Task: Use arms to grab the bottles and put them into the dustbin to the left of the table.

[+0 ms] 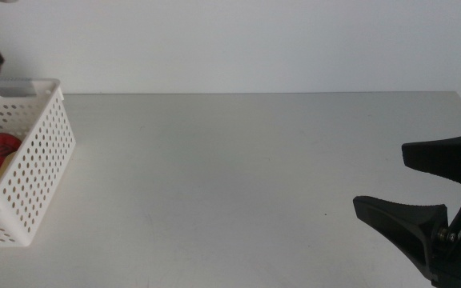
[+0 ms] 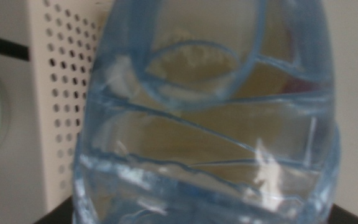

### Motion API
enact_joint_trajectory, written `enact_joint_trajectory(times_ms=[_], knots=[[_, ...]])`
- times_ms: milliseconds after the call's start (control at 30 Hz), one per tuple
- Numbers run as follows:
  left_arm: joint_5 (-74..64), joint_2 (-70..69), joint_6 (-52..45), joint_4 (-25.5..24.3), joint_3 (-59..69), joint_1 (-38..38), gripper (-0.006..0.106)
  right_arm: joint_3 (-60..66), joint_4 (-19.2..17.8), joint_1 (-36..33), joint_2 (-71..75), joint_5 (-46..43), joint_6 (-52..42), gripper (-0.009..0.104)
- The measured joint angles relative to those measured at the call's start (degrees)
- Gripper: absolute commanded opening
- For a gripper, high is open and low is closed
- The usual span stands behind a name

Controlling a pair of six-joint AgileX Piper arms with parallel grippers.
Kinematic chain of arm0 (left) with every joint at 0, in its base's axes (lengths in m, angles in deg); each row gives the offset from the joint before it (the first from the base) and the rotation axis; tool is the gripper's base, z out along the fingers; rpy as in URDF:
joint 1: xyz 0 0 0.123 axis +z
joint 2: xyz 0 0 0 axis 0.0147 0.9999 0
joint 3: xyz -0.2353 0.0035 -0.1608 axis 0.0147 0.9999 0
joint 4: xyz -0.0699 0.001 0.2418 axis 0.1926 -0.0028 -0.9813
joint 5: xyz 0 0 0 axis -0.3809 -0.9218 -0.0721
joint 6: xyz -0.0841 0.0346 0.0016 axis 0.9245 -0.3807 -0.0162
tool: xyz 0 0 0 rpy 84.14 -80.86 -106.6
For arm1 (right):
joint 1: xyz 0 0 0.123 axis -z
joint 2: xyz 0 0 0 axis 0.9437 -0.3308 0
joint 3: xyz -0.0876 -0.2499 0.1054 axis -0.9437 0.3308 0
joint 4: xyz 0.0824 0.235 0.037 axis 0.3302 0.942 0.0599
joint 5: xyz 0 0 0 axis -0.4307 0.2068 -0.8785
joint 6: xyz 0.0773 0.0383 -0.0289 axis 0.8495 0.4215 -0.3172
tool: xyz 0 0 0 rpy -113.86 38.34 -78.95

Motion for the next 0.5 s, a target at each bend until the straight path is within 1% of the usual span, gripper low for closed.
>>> enact_joint_trajectory(times_ms=[167,267,500], knots=[[0.2,1.7,-2.4,0.3,-0.1,8.8,-0.002,0.0,0.0,0.0,0.0,0.0,0.0,0.068],[0.8,4.3,-2.6,1.3,-0.1,12.0,-0.002,0.0,0.0,0.0,0.0,0.0,0.0,0.068],[6.8,13.7,-3.0,3.2,-0.1,12.7,-0.002,0.0,0.0,0.0,0.0,0.0,0.0,0.068]])
